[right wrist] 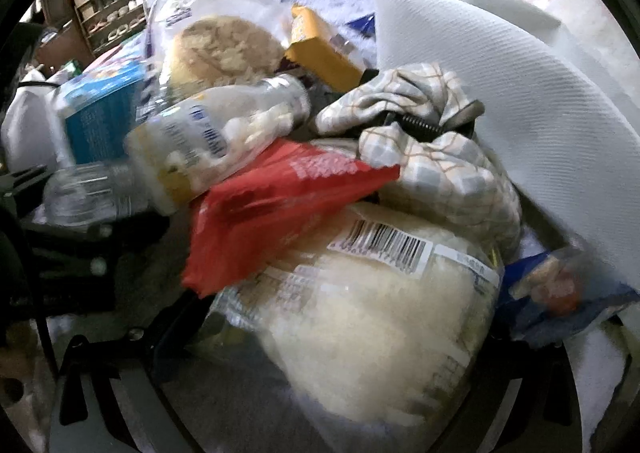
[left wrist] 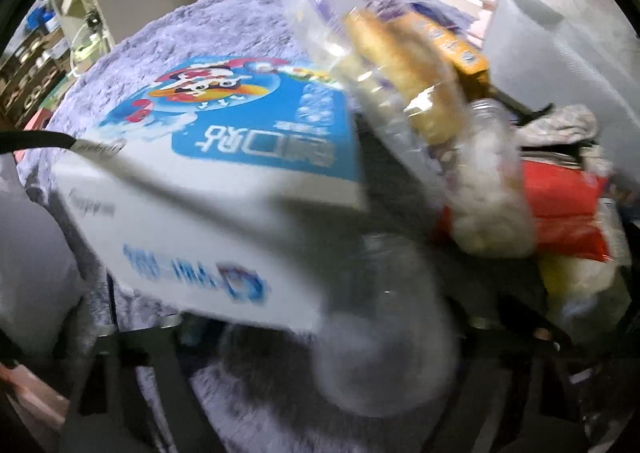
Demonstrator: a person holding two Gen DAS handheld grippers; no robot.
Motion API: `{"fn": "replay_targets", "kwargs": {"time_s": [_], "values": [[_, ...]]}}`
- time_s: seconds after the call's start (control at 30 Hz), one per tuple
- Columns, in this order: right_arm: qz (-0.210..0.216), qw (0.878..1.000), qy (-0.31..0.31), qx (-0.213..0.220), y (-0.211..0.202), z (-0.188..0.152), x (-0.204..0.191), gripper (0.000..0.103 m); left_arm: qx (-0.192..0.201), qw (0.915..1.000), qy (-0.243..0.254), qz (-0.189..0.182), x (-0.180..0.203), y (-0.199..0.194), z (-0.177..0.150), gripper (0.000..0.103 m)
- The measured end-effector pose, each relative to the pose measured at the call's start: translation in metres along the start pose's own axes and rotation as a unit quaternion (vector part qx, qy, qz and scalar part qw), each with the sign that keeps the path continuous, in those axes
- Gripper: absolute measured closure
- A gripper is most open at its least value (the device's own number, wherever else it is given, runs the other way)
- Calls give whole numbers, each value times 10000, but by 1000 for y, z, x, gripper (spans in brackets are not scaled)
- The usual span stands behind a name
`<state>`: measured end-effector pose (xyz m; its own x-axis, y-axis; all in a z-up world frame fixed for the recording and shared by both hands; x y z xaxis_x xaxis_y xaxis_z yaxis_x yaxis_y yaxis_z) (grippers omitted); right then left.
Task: Organize objects
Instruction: 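Move the right gripper to the bagged bun and grasp it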
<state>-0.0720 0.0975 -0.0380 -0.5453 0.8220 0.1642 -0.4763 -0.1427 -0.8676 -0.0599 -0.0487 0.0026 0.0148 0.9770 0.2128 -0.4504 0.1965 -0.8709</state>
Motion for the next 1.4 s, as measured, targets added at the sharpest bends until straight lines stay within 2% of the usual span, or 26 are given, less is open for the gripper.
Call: {"fn": "replay_targets", "kwargs": {"time_s": [0.13, 0.17, 0.27, 0.37, 0.4, 0.43, 0.5, 0.67, 0.73, 0.87, 0.93, 1.0, 1.07, 1.1, 1.13, 1.17, 1.23, 1.3, 1.4], "values": [[250, 9984, -154, -489, -22, 1, 0, 5, 318, 9984, 393, 268, 11, -37, 6, 30], [237, 9981, -110, -560, -28, 2, 2, 6, 391, 9981, 419, 233, 12, -44, 8, 30], [164, 9975, 264, -629, -54, 13, 13, 10, 638, 9967, 389, -329, 21, -73, 14, 29], [558, 9947, 787, -358, -88, 20, 31, 11, 756, 9917, 311, -995, 28, -89, 17, 26], [571, 9934, 984, -160, -101, 25, 40, 11, 809, 9893, 259, -1186, 29, -92, 18, 26], [512, 9924, 1118, -8, -111, 38, 33, 11, 800, 9887, 212, -1252, 35, -93, 17, 26], [401, 9885, 1441, 201, -129, 41, 43, 11, 753, 9877, 215, -1353, 42, -88, 24, 26], [412, 9798, 1956, 93, -132, 43, 70, 11, 1026, 9781, 570, -1717, 62, -99, 27, 26], [283, 9769, 2107, -216, -114, 39, 77, 11, 1132, 9732, 758, -1855, 74, -101, 25, 26], [545, 9724, 2051, -966, -80, 20, 86, 11, 1017, 9733, 1095, -1742, 92, -87, 25, 26], [900, 9682, 1983, -1228, -62, 17, 79, 21, 838, 9776, 1167, -1541, 94, -78, 24, 28], [1098, 9616, 2005, -1517, -48, 10, 74, 21, 661, 9815, 1104, -1421, 88, -71, 24, 28], [1119, 9580, 1984, -1743, -34, 4, 70, 23, 577, 9846, 948, -1351, 78, -66, 26, 28], [1106, 9572, 1964, -1818, -26, 2, 67, 27, 588, 9857, 871, -1314, 73, -65, 27, 28], [1167, 9563, 1951, -1837, -22, 2, 66, 35, 616, 9861, 827, -1299, 69, -66, 27, 28], [1273, 9543, 1940, -1886, -16, 0, 63, 37, 649, 9864, 777, -1291, 66, -66, 28, 28], [1239, 9569, 1844, -1872, -13, -1, 60, 46, 694, 9861, 701, -1340, 62, -68, 29, 28], [1015, 9646, 1820, -1617, -25, 3, 62, 53, 713, 9857, 679, -1371, 61, -68, 31, 28], [754, 9748, 1743, -1173, -56, 10, 66, 55, 778, 9841, 661, -1455, 60, -70, 33, 28]]}}
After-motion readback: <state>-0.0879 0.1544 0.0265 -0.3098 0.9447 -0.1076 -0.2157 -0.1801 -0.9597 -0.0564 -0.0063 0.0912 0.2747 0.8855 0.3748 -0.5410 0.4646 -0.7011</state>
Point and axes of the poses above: each gripper's, at about its wrist camera, not at the fingertips, and y roughly the way its jaws point, x to its right, z to its top, the point moved 4 cm from there along y, roughly the way its jaws point, and after that the axes turned 14 degrees about -z, right-handed, at the moved point
